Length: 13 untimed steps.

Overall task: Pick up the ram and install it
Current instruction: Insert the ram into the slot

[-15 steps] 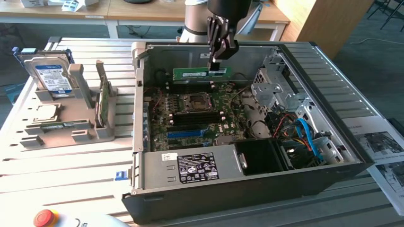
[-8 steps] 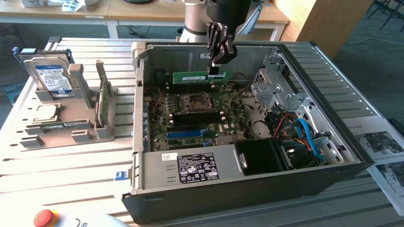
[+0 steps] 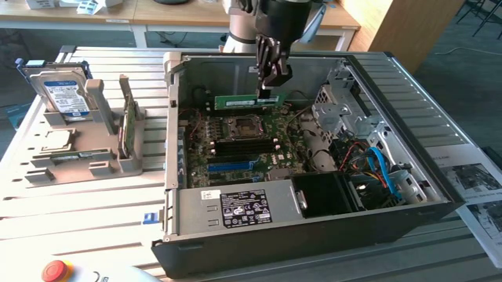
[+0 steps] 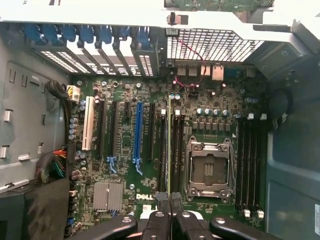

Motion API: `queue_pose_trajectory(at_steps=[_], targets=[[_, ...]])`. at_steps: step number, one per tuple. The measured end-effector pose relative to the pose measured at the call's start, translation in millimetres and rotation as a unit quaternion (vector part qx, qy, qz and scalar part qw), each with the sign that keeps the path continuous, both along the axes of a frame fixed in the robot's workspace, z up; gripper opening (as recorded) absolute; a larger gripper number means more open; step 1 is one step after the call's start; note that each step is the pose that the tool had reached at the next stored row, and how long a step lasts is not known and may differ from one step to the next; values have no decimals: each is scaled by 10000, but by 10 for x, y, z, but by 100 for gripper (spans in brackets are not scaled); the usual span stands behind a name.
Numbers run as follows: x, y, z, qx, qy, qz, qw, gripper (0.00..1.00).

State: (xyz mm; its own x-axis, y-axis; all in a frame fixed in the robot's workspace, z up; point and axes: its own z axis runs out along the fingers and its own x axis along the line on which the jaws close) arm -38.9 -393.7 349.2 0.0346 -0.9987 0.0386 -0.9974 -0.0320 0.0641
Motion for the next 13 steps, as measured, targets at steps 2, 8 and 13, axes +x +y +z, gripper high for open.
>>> queue_pose_trajectory(at_steps=[2,8,13], targets=[[0,0,-29,0,0,-12,10000,12],[0,-2,-92,0,0,-117,9999,12],[0,-3,-103,-1,1,-166,9999,12]])
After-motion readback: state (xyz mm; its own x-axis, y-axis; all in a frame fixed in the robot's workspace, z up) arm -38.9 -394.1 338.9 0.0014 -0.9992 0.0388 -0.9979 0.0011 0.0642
